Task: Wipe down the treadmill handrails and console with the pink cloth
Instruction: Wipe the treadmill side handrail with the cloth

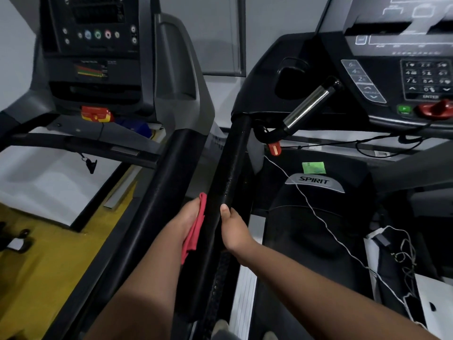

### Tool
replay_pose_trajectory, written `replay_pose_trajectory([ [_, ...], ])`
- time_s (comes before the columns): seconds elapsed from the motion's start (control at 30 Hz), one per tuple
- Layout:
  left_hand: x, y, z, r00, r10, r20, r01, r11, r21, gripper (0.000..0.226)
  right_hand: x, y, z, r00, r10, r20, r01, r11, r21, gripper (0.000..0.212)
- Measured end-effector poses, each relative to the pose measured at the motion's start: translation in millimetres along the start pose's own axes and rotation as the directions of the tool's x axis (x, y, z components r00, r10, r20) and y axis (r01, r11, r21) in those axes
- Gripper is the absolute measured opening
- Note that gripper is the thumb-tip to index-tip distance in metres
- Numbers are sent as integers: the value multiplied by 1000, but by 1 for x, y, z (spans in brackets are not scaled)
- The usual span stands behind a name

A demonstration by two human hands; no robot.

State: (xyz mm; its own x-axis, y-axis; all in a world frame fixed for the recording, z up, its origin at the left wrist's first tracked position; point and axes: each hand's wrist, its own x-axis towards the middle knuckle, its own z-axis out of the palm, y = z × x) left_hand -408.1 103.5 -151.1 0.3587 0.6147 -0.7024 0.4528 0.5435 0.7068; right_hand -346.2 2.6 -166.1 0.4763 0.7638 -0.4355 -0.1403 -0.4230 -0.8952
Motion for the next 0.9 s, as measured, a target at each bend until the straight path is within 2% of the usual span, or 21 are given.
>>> replay_pose_trajectory([
  [0.07, 3, -3, 0, 999, 27, -19, -27, 1000, -7, 32, 0, 0, -1, 1000, -14, -3, 14, 1000, -7, 52],
  [0.13, -3, 0, 6, 995, 48, -91, -42, 997, 65, 39, 0, 1, 0, 1000, -9, -2, 9, 1000, -13, 53],
  [0.2, -7, -1, 12, 971, 87, -222, -20, 958, 287, 55, 0, 2, 1, 1000, -12, 1, 12, 1000, -8, 53],
  [0.27, -14, -1, 20, 934, 172, -312, 10, 863, 506, 62, 0, 1, 2, 1000, -11, -5, 11, 1000, 12, 52],
  [0.37, -15, 4, 23, 923, 264, -281, -49, 803, 594, 62, -1, -1, 3, 1000, -6, -4, 7, 1000, 10, 51],
  [0.43, -3, 9, 17, 945, 253, -209, -108, 841, 530, 62, 0, 0, 3, 1000, -2, 9, 2, 1000, 7, 52],
  [0.5, 8, 9, 11, 973, 172, -154, -118, 944, 307, 58, -2, -1, 1, 1000, 6, 15, -6, 1000, -1, 51],
  [0.57, 14, 4, 3, 991, 89, -100, -79, 992, 93, 42, -1, -1, 0, 1000, 15, 17, -15, 1000, -12, 52],
  [0.67, 13, -9, -6, 1000, -1, -29, 2, 1000, 29, 41, -2, -4, 2, 1000, 25, 9, -25, 999, -41, 55],
  [0.73, 6, -12, -5, 1000, -10, -27, 11, 1000, 6, 38, -1, -4, 2, 998, 53, -20, -54, 998, -41, 56],
  [0.9, -5, -14, 0, 987, 107, -116, -98, 991, 88, 39, 0, -4, 0, 997, 67, -40, -69, 997, -39, 55],
])
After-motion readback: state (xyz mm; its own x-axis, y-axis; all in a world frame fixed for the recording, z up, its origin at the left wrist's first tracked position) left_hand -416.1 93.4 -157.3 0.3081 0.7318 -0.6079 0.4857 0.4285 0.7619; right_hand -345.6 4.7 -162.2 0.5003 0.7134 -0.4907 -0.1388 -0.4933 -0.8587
